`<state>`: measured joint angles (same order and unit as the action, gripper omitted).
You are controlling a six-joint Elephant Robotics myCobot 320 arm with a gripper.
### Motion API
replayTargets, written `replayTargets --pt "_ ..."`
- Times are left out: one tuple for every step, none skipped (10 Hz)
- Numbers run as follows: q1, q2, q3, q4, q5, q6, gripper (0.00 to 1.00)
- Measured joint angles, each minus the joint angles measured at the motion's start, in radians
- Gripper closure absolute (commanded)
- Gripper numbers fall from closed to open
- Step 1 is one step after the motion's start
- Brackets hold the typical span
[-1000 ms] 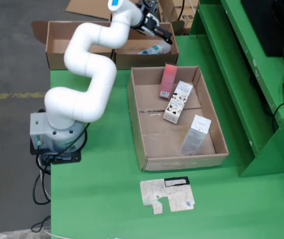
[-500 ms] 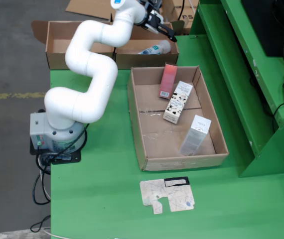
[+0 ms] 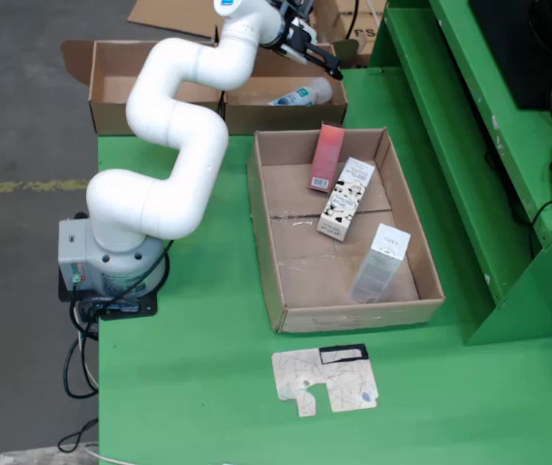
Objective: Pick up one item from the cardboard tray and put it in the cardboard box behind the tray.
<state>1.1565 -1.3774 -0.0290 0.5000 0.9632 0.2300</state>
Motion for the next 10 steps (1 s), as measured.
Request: replayTargets --pt "-0.003 0.000 0.000 0.000 0.000 0.000 0.00" --pt "-0.003 0.000 0.000 0.000 0.000 0.000 0.00" --pt "-0.003 0.000 0.000 0.000 0.000 0.000 0.00" --pt "-0.003 0.000 0.000 0.000 0.000 0.000 0.00" --pt "-0.006 0.000 0.000 0.000 0.000 0.000 0.00" --pt "-0.011 0.009 0.000 0.000 0.000 0.000 0.00" --pt "-0.017 0.026 0.000 0.000 0.000 0.000 0.00" --pt "-0.021 0.028 0.000 0.000 0.000 0.000 0.00" --pt "-0.021 0.032 0.000 0.000 0.000 0.000 0.00" --pt "-0.021 0.035 0.000 0.000 0.000 0.000 0.00"
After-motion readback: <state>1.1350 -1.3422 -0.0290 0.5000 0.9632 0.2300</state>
